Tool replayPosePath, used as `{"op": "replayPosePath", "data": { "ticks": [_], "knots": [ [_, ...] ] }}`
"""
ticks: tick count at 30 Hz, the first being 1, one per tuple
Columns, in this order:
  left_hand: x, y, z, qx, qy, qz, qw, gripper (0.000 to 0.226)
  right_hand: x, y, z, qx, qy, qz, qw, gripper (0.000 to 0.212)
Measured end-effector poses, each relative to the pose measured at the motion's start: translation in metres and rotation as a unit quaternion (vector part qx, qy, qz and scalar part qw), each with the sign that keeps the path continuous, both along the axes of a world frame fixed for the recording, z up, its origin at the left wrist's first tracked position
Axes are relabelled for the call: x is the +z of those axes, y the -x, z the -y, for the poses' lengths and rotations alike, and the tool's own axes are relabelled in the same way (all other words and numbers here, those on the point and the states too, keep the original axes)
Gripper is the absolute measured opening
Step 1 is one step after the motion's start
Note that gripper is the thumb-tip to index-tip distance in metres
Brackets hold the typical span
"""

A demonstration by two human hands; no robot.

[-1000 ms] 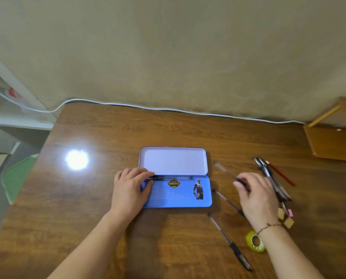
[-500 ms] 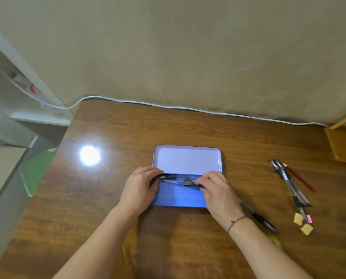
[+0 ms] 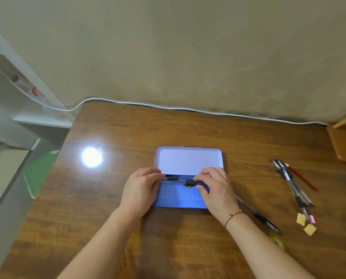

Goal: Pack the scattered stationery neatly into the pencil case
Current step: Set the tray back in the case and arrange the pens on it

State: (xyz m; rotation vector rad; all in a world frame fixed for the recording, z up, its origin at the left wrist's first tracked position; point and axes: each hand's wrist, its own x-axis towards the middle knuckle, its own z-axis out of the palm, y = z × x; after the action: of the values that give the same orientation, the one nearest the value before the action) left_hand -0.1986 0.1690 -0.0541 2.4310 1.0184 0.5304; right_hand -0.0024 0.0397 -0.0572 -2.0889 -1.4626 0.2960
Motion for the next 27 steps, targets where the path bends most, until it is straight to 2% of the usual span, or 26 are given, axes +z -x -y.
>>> {"op": "replayPosePath", "data": {
  "ticks": [4, 7, 10, 18, 23, 27],
  "knots": [
    [-0.005, 0.002, 0.003, -0.010, -0.018, 0.009, 1.000, 0.018, 0.001, 0.000, 0.004, -0.051, 0.018, 0.067, 0.996, 0.020],
    [-0.006, 0.000, 0.005, -0.006, 0.013, 0.022, 1.000, 0.007, 0.001, 0.002, 0.000, -0.069, 0.032, 0.062, 0.995, 0.019],
    [-0.006, -0.002, 0.006, -0.004, 0.014, 0.009, 1.000, 0.016, 0.002, 0.003, -0.006, -0.088, 0.047, 0.044, 0.994, 0.016],
    [-0.023, 0.000, 0.008, -0.006, -0.090, 0.010, 0.996, 0.023, 0.007, 0.001, -0.007, -0.073, 0.076, 0.020, 0.994, 0.014],
    [-0.021, 0.002, 0.007, -0.017, -0.120, 0.028, 0.992, 0.019, 0.004, -0.008, -0.001, -0.052, 0.054, -0.009, 0.997, 0.018],
    [-0.020, -0.001, 0.005, -0.017, -0.070, 0.021, 0.997, 0.024, 0.019, -0.030, 0.015, -0.102, -0.005, -0.005, 0.995, 0.017]
  ]
}}
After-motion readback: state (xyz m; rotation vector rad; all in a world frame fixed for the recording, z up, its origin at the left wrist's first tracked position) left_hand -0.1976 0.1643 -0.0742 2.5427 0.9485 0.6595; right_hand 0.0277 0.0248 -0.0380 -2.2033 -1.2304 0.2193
